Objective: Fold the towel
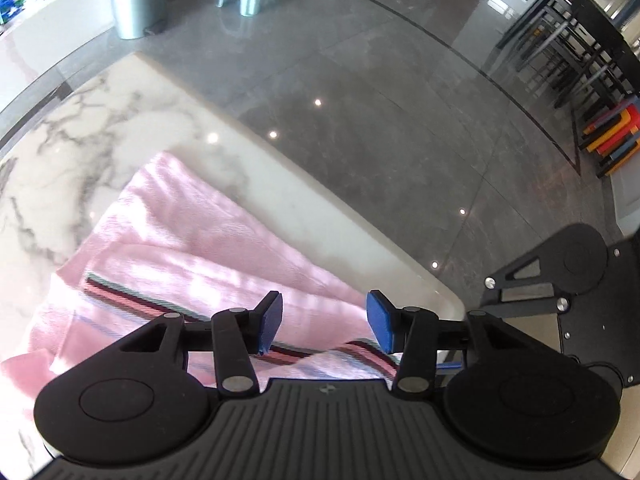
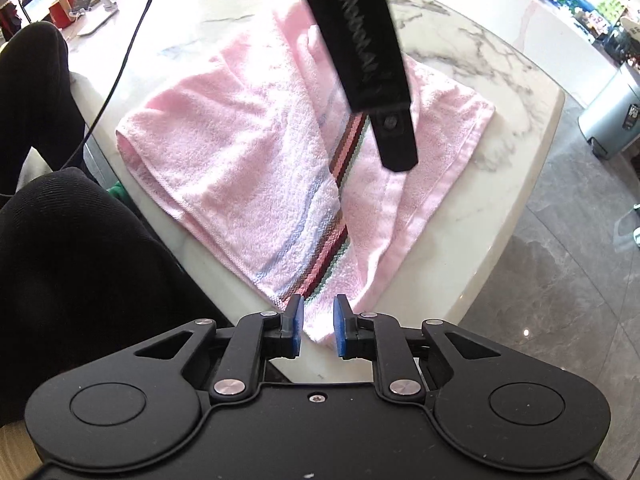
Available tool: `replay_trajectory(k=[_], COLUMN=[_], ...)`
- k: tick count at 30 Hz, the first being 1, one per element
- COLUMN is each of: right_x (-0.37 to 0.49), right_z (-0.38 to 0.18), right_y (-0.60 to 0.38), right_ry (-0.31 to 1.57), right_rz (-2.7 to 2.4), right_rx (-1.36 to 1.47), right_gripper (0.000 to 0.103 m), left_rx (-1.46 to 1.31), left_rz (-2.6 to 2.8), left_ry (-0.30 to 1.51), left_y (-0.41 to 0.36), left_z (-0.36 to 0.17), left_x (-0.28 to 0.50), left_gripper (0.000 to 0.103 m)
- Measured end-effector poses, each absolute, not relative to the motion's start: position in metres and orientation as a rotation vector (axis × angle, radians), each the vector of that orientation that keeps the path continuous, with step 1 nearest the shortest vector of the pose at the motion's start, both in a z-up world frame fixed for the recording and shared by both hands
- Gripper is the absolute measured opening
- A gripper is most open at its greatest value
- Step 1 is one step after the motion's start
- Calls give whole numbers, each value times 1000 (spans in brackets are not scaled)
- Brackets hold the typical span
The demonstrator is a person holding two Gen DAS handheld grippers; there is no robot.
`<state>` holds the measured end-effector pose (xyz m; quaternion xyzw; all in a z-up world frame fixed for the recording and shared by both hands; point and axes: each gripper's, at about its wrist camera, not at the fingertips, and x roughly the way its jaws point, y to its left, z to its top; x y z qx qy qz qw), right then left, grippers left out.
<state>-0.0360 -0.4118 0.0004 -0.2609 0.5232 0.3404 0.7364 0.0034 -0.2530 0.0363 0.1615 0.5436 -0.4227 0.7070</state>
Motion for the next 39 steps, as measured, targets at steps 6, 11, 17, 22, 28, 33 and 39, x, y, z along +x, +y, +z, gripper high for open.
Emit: replay_trajectory(k=[6, 11, 17, 22, 28, 33, 39], right_x=[-28, -18, -17, -16, -17, -20, -22], right_z=[-27, -46, -50, -51, -50, -50, -51], right_y=[-407, -407, -402, -403, -407, -409, -411], right_ry=[1224, 1280, 1302, 1317, 1316, 1316, 1326], right_rz=[769, 755, 770, 781, 784, 785, 787], right_rx=[-587, -615, -649, -645, -630, -625, -623], right_gripper=[18, 18, 18, 18, 18, 18, 18], left_rx=[411, 443, 499, 516, 501, 498, 512], left_rz=[-813, -760, -691, -681, -685, -689, -695], left_ry=[1174, 1156, 1201, 1252, 1311, 1295, 1230], left_y=[-236, -235, -240, -241, -235, -232, -237], left_z=[34, 28, 4, -21, -41, -38, -10], left_x=[46, 80, 118, 132, 134, 133, 132], left_gripper=[45, 45, 45, 45, 18, 3, 3])
